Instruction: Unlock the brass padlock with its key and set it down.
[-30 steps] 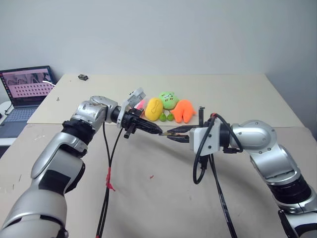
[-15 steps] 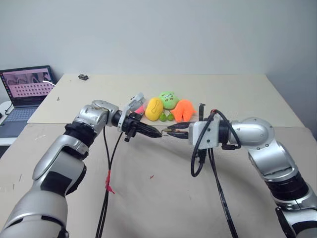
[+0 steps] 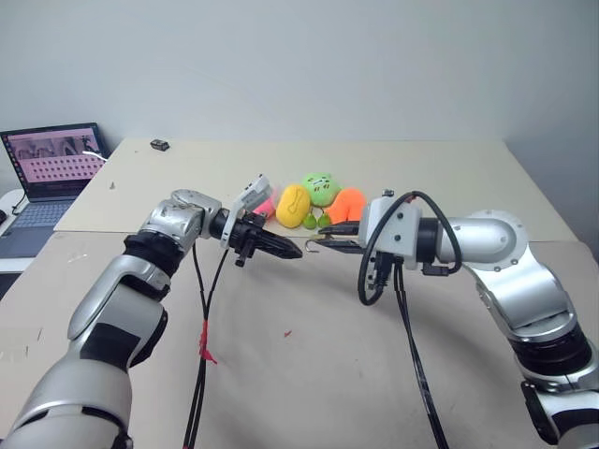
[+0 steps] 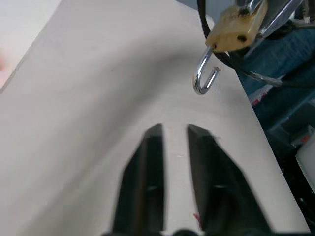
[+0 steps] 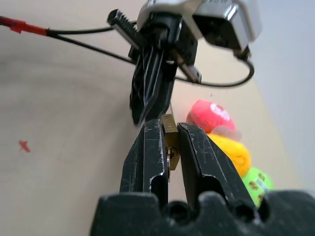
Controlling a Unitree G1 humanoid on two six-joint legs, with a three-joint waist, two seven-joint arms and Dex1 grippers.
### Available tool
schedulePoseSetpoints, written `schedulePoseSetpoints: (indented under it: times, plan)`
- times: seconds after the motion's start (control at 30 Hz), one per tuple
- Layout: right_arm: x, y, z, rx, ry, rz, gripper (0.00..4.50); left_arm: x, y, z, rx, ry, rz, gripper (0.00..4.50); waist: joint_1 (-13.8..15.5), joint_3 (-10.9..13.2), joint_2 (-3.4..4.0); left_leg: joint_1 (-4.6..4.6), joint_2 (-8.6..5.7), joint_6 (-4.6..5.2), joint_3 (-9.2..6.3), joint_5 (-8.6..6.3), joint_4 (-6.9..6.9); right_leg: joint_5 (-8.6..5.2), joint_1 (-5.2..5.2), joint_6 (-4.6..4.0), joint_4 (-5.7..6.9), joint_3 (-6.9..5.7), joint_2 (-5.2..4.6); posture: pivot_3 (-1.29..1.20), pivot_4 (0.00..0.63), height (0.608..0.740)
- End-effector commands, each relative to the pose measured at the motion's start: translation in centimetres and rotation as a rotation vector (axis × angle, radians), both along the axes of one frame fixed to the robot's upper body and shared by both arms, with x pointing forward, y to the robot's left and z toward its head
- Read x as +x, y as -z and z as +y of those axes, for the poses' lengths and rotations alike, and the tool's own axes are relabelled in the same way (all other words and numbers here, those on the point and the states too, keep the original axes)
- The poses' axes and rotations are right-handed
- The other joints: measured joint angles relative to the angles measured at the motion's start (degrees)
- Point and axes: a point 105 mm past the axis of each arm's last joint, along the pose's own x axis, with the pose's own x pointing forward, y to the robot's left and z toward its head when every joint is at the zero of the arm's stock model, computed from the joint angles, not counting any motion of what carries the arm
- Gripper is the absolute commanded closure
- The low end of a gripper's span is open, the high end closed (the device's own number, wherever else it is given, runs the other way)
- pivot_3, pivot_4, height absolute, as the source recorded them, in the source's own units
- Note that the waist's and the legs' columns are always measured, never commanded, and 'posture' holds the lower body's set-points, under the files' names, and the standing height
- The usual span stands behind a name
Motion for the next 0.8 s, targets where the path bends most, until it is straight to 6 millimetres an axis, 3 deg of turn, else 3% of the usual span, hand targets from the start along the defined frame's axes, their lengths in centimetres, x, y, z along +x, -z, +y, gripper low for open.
schedulePoseSetpoints:
  times: [0.03, 0.17, 0.23, 0.33, 0.5, 0.8]
  plan:
    - [0.1, -1.3, -0.3, 0.028, 0.02, -0.014, 4.26, 0.9, -2.4, 0.9, -0.043, -0.051, -0.053, 2.25, -0.2, 0.0, 0.0, 0.0, 0.0, 0.0, 0.0, 0.0, -0.01, 0.0, 0.0, 0.0, 0.0, 0.01, 0.0, 0.0, 0.15, 0.64]
    - [-0.1, -0.6, -0.5, 0.043, 0.046, 0.139, 4.26, 1.0, -3.2, 3.4, -0.038, -0.112, -0.115, 0.78, -0.7, 0.0, 0.0, 0.0, 0.04, -0.01, -0.01, 0.01, -0.06, 0.0, -0.03, 0.0, 0.01, 0.0, 0.02, 0.0, 0.15, 0.64]
    - [-0.3, 0.1, -0.8, 0.082, 0.077, 0.314, 4.26, 0.4, -3.0, 4.2, -0.003, -0.102, -0.157, 0.09, -0.8, 0.0, 0.01, 0.03, 0.07, -0.03, -0.03, 0.02, -0.06, 0.0, -0.02, 0.0, 0.02, 0.0, 0.01, 0.0, 0.15, 0.64]
    - [-0.4, 1.0, -1.2, 0.17, 0.151, 0.665, 4.26, -0.1, -3.3, 5.1, -0.001, -0.152, -0.266, 0.09, -1.0, 0.0, 0.03, 0.1, 0.13, -0.14, -0.13, 0.08, -0.11, 0.0, 0.0, -0.01, 0.1, 0.01, -0.09, 0.0, 0.15, 0.64]
    - [-0.8, 2.7, -1.0, 0.236, 0.183, 1.08, 4.26, -2.2, -3.1, 5.9, 0.022, -0.221, -0.401, 0.09, -1.0, 0.0, 0.0, 0.09, 0.19, -0.15, -0.24, 0.08, -0.17, 0.01, 0.01, -0.01, 0.3, -0.06, -0.34, 0.0, 0.15, 0.64]
    - [1.2, 7.0, 0.3, 0.217, 0.324, 1.314, 4.26, -5.6, -2.3, 4.3, 0.066, -0.248, -0.564, 0.09, -0.2, 0.0, 0.03, 0.07, -0.04, -0.09, -0.2, 0.05, -0.2, 0.04, 0.07, 0.05, 0.26, -0.03, -0.5, 0.0, 0.15, 0.64]
